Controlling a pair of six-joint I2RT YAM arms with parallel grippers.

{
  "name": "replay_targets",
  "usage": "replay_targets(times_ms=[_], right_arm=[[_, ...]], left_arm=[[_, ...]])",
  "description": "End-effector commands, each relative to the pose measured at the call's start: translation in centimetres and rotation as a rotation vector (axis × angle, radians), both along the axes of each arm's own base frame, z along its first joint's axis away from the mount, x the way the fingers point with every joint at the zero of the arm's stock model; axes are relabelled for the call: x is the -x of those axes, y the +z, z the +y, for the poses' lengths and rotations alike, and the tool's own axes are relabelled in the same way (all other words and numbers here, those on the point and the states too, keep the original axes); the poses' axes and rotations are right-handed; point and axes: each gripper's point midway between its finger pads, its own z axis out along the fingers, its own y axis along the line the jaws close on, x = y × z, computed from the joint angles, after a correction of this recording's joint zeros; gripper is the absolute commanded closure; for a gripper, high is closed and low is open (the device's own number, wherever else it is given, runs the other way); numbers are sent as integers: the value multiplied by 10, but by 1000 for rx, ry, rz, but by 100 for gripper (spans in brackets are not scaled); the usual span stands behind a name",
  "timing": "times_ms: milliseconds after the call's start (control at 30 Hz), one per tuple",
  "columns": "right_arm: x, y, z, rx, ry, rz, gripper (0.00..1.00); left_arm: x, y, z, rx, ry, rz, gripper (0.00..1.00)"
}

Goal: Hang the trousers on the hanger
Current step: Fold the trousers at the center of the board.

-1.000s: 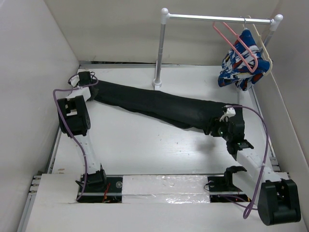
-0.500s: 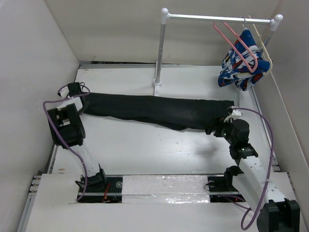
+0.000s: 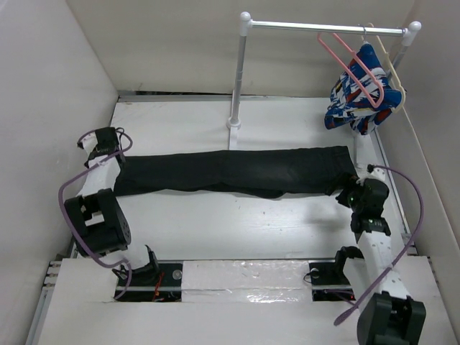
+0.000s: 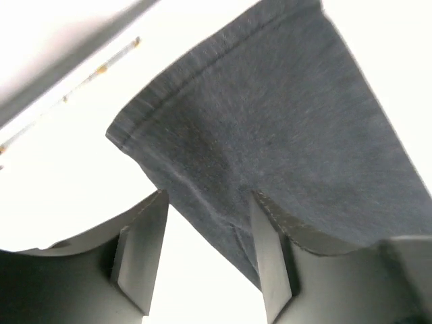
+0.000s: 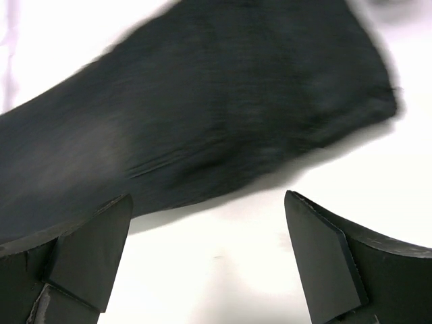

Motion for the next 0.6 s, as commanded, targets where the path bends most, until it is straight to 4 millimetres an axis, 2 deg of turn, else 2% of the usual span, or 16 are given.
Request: replay_targets(times_ms=[0, 67, 100, 133, 167, 200, 233, 300, 333, 367, 400, 433, 467, 500, 533, 567], right_arm=[[-11, 2, -20, -37, -64, 3, 0], [-19, 1, -38, -59, -126, -11, 0], [-23, 1, -43, -69, -135, -7, 0], [-28, -9, -48, -87, -144, 22, 0], [-30, -12, -47, -113, -124, 37, 0], [-31, -15, -54, -118, -130, 53, 0], [-38, -18, -56, -125, -123, 67, 0], [-44, -21, -64, -143, -148, 65, 0], [-49, -24, -66, -151, -153, 55, 0], [-52, -26, -67, -165, -160, 55, 0], [-54, -28, -66, -191, -169, 57, 0], [-58, -29, -67, -205, -171, 57, 1], [-60, -36, -66, -238, -177, 73, 2], [-62, -38, -66, -250, -184, 76, 3], [-65, -39, -68, -257, -195, 75, 4], [-68, -39, -71, -262, -210, 71, 5]], left_arm=[[-23, 66, -10, -38, -88, -173, 51], [-47, 91, -41, -8, -191, -303, 55], [-60, 108, -82, 40, -312, -378, 59], [-67, 121, -106, 60, -385, -427, 68], [-74, 133, -130, 73, -456, -481, 81], [-73, 147, -153, 88, -521, -523, 97], [-71, 154, -191, 112, -609, -553, 100], [-62, 168, -222, 144, -672, -613, 100], [-53, 158, -246, 193, -716, -616, 100], [-53, 166, -256, 221, -733, -683, 100], [-46, 170, -264, 269, -763, -724, 100], [-39, 148, -271, 306, -778, -713, 100], [-38, 156, -277, 346, -783, -775, 100], [-37, 147, -277, 355, -776, -769, 100], [-33, 129, -276, 361, -767, -739, 100], [-34, 126, -276, 363, -765, -746, 100]])
